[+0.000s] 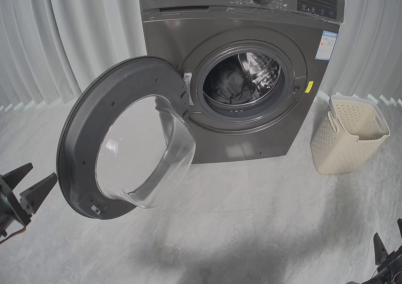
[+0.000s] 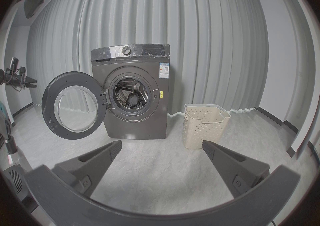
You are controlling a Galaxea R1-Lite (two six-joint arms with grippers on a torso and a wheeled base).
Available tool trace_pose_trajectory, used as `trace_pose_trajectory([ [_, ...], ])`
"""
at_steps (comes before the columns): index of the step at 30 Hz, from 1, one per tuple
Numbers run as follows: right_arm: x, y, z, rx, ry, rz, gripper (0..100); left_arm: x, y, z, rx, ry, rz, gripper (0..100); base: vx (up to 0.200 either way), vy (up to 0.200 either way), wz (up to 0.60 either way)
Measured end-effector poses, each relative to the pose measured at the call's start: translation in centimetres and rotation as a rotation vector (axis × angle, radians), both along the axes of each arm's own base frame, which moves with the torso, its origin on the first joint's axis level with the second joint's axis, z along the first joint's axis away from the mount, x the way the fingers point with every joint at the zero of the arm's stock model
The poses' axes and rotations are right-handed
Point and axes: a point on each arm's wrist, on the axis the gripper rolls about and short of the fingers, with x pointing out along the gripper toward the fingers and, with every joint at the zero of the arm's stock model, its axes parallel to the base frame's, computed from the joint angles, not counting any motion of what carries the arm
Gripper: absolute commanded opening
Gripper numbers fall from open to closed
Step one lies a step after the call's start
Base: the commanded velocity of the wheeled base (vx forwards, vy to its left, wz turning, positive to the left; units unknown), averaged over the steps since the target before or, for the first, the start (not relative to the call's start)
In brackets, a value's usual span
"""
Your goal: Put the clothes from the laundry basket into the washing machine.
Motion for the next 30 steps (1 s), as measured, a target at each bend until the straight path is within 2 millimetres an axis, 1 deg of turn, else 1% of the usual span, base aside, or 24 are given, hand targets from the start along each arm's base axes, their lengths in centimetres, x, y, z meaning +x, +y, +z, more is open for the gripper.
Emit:
trace_pose_trajectory([
  [5,0.0,0.0,0.0,0.0,0.0,0.0,100,3.7,-0.2,0.1,0.006,0.034,-0.012,100,0.0,0.0,0.0],
  [8,0.0,0.0,0.0,0.0,0.0,0.0,100,5.4,-0.2,-0.3,0.01,0.071,-0.013,100,0.0,0.0,0.0],
  [11,0.0,0.0,0.0,0.0,0.001,0.001,100,6.9,-0.4,-0.6,0.011,0.089,-0.025,100,0.0,0.0,0.0],
  [15,0.0,0.0,0.0,0.0,0.001,0.001,100,8.1,-0.7,-1.1,0.004,0.117,-0.099,100,0.0,0.0,0.0],
  [18,0.0,0.0,0.0,0.0,0.0,0.001,100,8.5,-0.9,-1.5,-0.007,0.136,-0.178,100,0.0,0.0,0.0],
  [22,0.0,0.0,0.0,0.0,0.0,0.0,100,8.4,-1.6,-1.6,-0.021,0.146,-0.304,100,0.0,0.0,0.0],
  [30,0.0,0.0,0.0,0.0,0.0,0.0,100,7.7,-4.0,-1.0,-0.024,0.125,-0.498,100,0.0,0.0,0.0],
])
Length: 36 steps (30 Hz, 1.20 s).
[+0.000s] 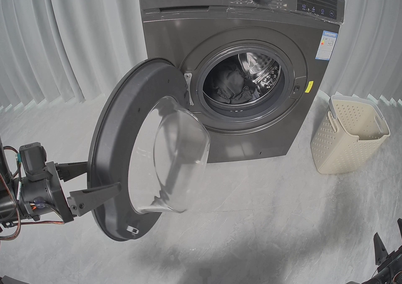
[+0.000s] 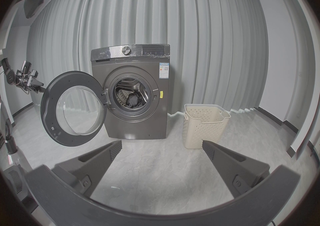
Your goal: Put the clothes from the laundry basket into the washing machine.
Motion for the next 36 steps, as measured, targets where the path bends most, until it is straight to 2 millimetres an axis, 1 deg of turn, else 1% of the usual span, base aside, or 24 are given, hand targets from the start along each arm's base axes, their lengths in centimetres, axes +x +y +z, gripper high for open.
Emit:
trace_pose_trajectory([
  [6,0.0,0.0,0.0,0.001,0.0,0.0,100,-0.7,-2.2,0.6,-0.066,0.05,-0.15,100,0.0,0.0,0.0],
  [9,0.0,0.0,0.0,0.003,0.0,0.003,100,-0.7,-3.2,0.8,-0.089,0.065,-0.202,100,0.0,0.0,0.0],
  [11,0.0,0.0,0.0,0.005,0.0,0.003,100,-0.5,-3.4,0.8,-0.093,0.054,-0.202,100,0.0,0.0,0.0],
  [15,0.0,0.0,0.0,0.014,0.0,0.006,100,-0.2,-3.5,0.9,-0.096,0.022,-0.14,100,0.0,0.0,0.0],
  [20,0.0,0.0,0.0,0.017,-0.001,0.006,100,-0.4,-2.7,0.8,-0.085,0.001,-0.011,100,0.0,0.0,0.0],
  [23,0.0,0.0,0.0,0.017,-0.001,0.007,100,-0.5,-2.2,0.7,-0.056,-0.027,0.057,100,0.0,0.0,0.0],
  [27,0.0,0.0,0.0,0.017,-0.001,0.006,100,-0.4,-2.1,0.1,-0.005,-0.04,0.092,100,0.0,0.0,0.0],
  [31,0.0,0.0,0.0,0.017,0.0,0.006,100,0.3,-2.3,-0.7,0.046,-0.034,0.106,100,0.0,0.0,0.0],
  [36,0.0,0.0,0.0,0.017,0.0,0.007,100,2.1,-3.1,-1.4,0.083,-0.013,0.131,100,0.0,0.0,0.0],
])
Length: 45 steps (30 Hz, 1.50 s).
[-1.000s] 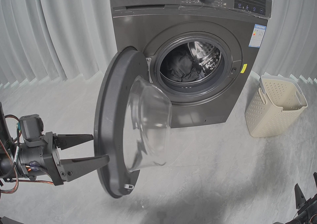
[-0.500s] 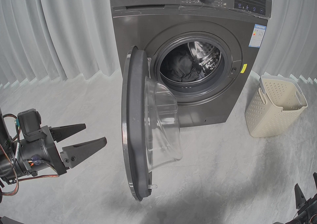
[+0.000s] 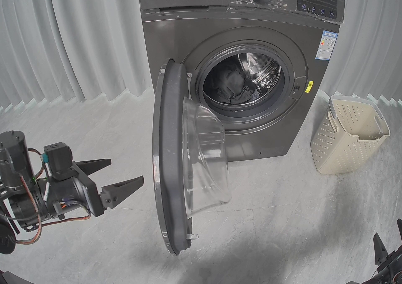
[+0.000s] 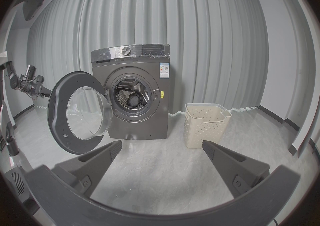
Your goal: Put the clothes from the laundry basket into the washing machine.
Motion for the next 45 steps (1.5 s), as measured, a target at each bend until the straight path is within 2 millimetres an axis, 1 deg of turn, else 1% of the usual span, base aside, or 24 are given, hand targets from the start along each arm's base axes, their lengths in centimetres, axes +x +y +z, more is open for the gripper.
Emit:
trace_pose_trajectory([
  [3,0.0,0.0,0.0,0.0,0.0,0.001,100,1.5,-0.8,0.0,0.004,0.0,0.004,100,0.0,0.0,0.0],
  [6,0.0,0.0,0.0,0.0,0.0,0.001,100,3.1,-2.0,0.2,0.009,-0.005,0.012,100,0.0,0.0,0.0],
  [9,0.0,0.0,0.0,0.0,-0.001,0.001,100,4.6,-3.7,0.5,0.015,-0.012,0.023,100,0.0,0.0,0.0],
  [13,0.0,0.0,0.0,0.0,-0.001,0.002,100,6.2,-6.4,0.9,0.007,-0.025,-0.012,100,0.0,0.0,0.0],
  [18,0.0,0.0,0.0,0.0,-0.001,0.002,100,8.3,-9.3,1.5,-0.011,-0.049,-0.043,100,0.0,0.0,0.0],
  [24,0.0,0.0,0.0,0.002,-0.001,0.002,100,10.9,-11.8,1.4,-0.025,-0.066,-0.057,100,0.0,0.0,0.0],
  [27,0.0,0.0,0.0,0.001,-0.001,0.003,100,12.1,-12.6,1.5,-0.038,-0.073,-0.055,100,0.0,0.0,0.0],
  [30,0.0,0.0,0.0,0.001,-0.001,0.002,100,13.3,-13.4,2.0,-0.074,-0.085,-0.05,100,0.0,0.0,0.0],
  [34,0.0,0.0,0.1,0.004,-0.006,0.002,100,14.8,-14.4,3.0,-0.179,-0.068,-0.019,100,0.0,0.0,0.0],
  [37,0.0,0.0,0.1,0.007,-0.01,0.001,100,15.4,-14.7,3.0,-0.235,-0.029,0.008,100,0.0,0.0,0.0],
  [41,0.0,0.0,0.1,0.009,-0.01,0.001,100,15.2,-14.5,2.1,-0.219,0.005,0.019,100,0.0,0.0,0.0],
  [43,0.0,0.0,0.0,0.009,-0.01,0.002,100,14.5,-14.0,1.2,-0.185,0.031,0.022,100,0.0,0.0,0.0],
  [45,0.0,0.0,0.0,0.009,-0.01,0.002,100,13.4,-13.2,0.3,-0.142,0.057,0.024,100,0.0,0.0,0.0],
])
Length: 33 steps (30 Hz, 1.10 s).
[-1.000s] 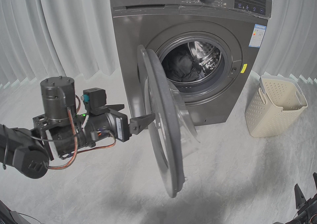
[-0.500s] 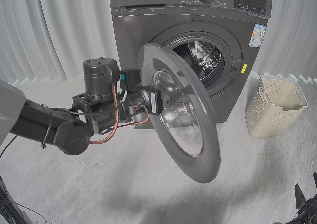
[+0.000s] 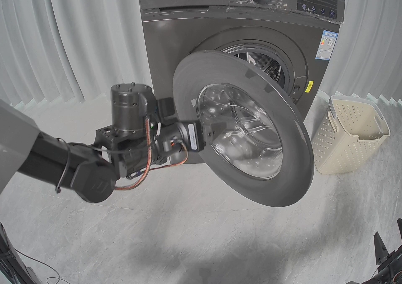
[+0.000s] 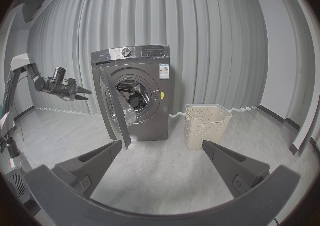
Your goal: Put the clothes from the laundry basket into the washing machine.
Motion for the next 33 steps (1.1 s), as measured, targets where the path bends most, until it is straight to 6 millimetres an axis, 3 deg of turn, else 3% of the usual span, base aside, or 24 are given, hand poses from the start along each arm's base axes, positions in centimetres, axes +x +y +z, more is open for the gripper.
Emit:
trace_pose_trajectory([
  [4,0.0,0.0,0.0,0.0,0.001,-0.001,100,-3.1,2.3,-0.9,0.065,0.031,-0.003,100,0.0,0.0,0.0],
  [18,0.0,0.0,0.2,-0.003,-0.012,-0.004,100,-16.8,13.1,0.7,0.121,-0.103,0.066,100,0.0,0.0,0.0],
  [26,-0.8,0.2,3.0,-0.006,-0.091,0.076,100,-23.6,18.0,-0.5,0.134,-0.156,0.176,100,0.0,0.0,0.0],
  [33,0.0,0.6,6.6,-0.018,-0.082,0.303,100,-28.6,20.6,-3.9,0.142,-0.208,0.336,100,0.0,0.0,0.0],
])
